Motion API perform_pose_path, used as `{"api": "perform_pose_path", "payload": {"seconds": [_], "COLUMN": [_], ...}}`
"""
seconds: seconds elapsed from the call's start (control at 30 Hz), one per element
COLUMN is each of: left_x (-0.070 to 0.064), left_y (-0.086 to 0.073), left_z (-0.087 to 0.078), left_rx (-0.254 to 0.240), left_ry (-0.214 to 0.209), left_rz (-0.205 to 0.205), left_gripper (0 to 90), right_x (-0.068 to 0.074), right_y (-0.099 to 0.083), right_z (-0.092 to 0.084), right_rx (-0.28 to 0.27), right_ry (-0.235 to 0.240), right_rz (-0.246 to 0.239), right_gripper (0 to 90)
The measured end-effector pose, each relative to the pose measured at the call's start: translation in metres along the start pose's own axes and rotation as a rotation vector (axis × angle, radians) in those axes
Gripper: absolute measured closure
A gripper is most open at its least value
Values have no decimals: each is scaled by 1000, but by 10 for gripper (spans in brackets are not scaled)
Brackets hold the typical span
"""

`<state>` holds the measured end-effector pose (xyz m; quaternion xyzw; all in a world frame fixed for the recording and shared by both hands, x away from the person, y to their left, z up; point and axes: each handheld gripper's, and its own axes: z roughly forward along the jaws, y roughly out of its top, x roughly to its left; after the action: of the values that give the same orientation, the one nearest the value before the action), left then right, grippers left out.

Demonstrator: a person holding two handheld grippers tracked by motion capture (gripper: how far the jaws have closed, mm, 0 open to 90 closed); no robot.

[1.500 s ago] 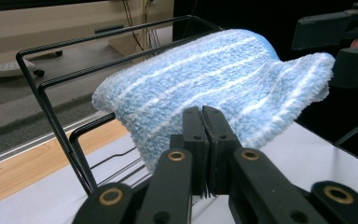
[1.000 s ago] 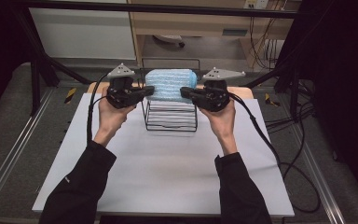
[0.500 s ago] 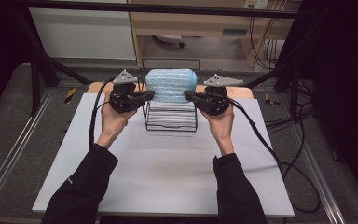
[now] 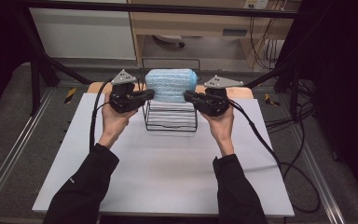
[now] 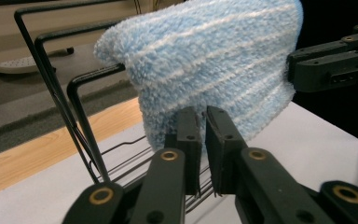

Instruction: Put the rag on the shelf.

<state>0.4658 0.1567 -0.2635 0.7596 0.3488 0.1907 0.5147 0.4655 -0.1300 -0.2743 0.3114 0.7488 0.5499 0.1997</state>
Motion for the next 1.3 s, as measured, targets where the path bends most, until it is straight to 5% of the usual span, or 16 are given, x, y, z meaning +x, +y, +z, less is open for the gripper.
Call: {"api": "perform_pose_path", "payload": {"seconds": [0.77, 1.03, 1.3], "left_x": [-1, 3, 3], "left_y": [11, -2, -28], "left_z": [-30, -38, -43], "left_rx": [-13, 15, 58], "left_ry": [1, 9, 15], "left_rz": [30, 51, 76], "left_gripper": [375, 251, 140], "right_x": [9, 8, 5], "right_y": [22, 20, 4], "right_z": [-29, -42, -54], "right_rx": [-48, -49, -22], "right_ry": [6, 17, 23], "right_rz": [-12, 4, 3], "right_gripper": [262, 100, 47]}}
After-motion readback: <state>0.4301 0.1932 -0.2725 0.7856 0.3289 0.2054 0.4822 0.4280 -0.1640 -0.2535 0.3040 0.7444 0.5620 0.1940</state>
